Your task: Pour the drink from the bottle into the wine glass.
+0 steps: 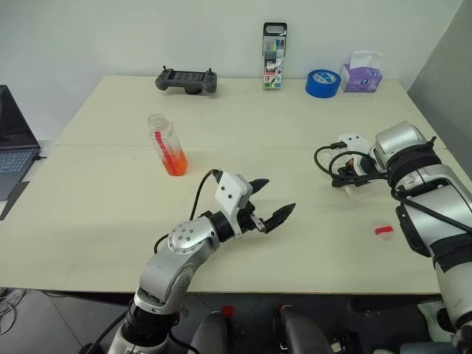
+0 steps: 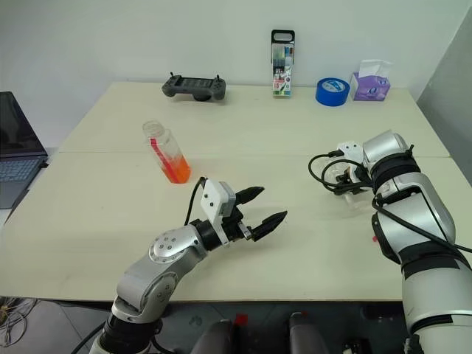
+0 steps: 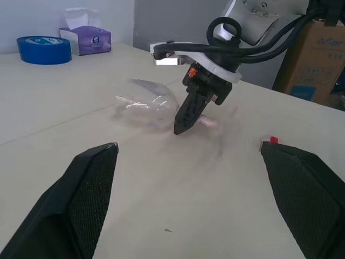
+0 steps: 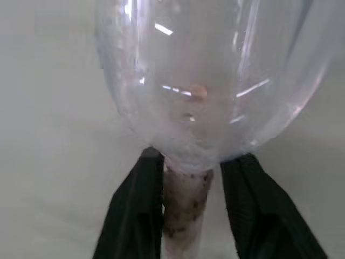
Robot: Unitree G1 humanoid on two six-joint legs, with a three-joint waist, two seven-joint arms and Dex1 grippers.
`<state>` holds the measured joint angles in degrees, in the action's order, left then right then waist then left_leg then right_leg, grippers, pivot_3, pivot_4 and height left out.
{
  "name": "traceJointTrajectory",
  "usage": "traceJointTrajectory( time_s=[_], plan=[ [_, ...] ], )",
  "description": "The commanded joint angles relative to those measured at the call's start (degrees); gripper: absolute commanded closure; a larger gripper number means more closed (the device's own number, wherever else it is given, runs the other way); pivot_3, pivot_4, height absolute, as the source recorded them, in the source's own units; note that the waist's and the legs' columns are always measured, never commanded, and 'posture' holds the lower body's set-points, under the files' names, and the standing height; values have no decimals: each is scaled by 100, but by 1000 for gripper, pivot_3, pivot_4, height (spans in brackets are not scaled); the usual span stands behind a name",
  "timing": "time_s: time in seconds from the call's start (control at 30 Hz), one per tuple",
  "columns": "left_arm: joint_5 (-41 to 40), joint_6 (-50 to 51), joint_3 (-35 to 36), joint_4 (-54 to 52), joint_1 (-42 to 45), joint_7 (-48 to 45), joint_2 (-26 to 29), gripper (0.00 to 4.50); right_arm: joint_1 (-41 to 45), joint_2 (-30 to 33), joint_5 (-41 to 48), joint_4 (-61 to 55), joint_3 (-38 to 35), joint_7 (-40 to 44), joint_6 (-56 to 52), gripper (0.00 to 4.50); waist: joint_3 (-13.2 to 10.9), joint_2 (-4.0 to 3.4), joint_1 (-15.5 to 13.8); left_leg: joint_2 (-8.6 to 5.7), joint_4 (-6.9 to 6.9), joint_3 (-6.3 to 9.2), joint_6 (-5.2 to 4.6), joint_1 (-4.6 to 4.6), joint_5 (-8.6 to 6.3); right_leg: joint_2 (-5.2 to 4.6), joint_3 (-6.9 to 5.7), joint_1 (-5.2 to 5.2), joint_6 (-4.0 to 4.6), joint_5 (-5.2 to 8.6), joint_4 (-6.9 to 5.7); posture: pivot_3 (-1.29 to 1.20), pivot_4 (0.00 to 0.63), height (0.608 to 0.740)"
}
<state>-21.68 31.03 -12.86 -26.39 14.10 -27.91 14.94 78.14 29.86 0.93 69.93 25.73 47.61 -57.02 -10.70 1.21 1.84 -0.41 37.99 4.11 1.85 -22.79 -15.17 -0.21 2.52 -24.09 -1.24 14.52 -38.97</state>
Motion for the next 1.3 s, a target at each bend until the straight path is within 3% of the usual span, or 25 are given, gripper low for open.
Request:
traceJointTrajectory(
  time_s=[0.03,0.27,0.4,0.47,0.57,0.67,0.8,0.97,1.1,1.3],
  plan=[
    [6,-14,38,-220,34,69,-30,0,289,-19,-298,158,-150,193,337,4147,0,0,0,0,0,0,0,0,0,0,0,0,0,0,0,0,150,740],
    [22,-86,51,7,137,55,-62,0,352,61,-650,-563,-246,888,1322,4152,-9,-16,6,0,-2,-2,0,0,0,0,1,-2,0,0,-1,0,150,740],
    [28,-86,320,241,225,211,-80,0,-343,-285,150,-2850,-1452,296,1209,4152,-15,-26,25,4,-4,7,0,-1,0,1,2,-6,0,0,-1,0,150,740],
    [92,-43,485,262,232,296,17,0,-1113,-871,400,-3973,-1934,-395,1598,4152,-5,-21,36,12,-4,20,1,0,0,-1,0,-4,-1,0,-4,0,150,740],
    [66,66,694,169,179,354,165,0,-1730,-1690,537,-4431,-2321,-1200,2260,4152,-4,-21,38,26,-9,34,1,0,0,3,-8,-3,0,0,-8,0,150,740],
    [71,263,977,-240,-93,557,360,0,-2109,-2828,669,-3888,-2537,-1921,4206,4152,-5,-24,16,27,-5,35,6,-4,3,2,-10,-7,3,-2,-15,0,150,740],
    [108,495,1354,-744,-402,1066,358,0,-1842,-3691,569,-2507,-2605,-2483,5687,4152,-7,-25,15,9,-2,32,14,-2,7,0,-5,-6,4,-3,-6,0,150,740],
    [75,829,1565,-1096,-650,1392,345,0,-1444,-4063,553,-1154,-2756,-2896,6687,4152,-4,-19,-35,-6,1,37,20,-2,10,-11,-8,3,4,-3,3,0,150,740],
    [109,1005,1426,-1299,-779,1460,364,0,-1416,-4089,314,-307,-2701,-3310,6862,4152,-2,-17,-14,-3,-1,33,20,5,11,-9,-5,4,4,-3,0,0,150,740],
    [63,1138,1549,-1254,-698,1518,363,0,-1512,-3997,181,33,-2648,-3338,6702,4152,-1,-17,1,9,-8,31,20,17,11,-5,-9,8,6,-3,-7,0,150,740]
  ],
)
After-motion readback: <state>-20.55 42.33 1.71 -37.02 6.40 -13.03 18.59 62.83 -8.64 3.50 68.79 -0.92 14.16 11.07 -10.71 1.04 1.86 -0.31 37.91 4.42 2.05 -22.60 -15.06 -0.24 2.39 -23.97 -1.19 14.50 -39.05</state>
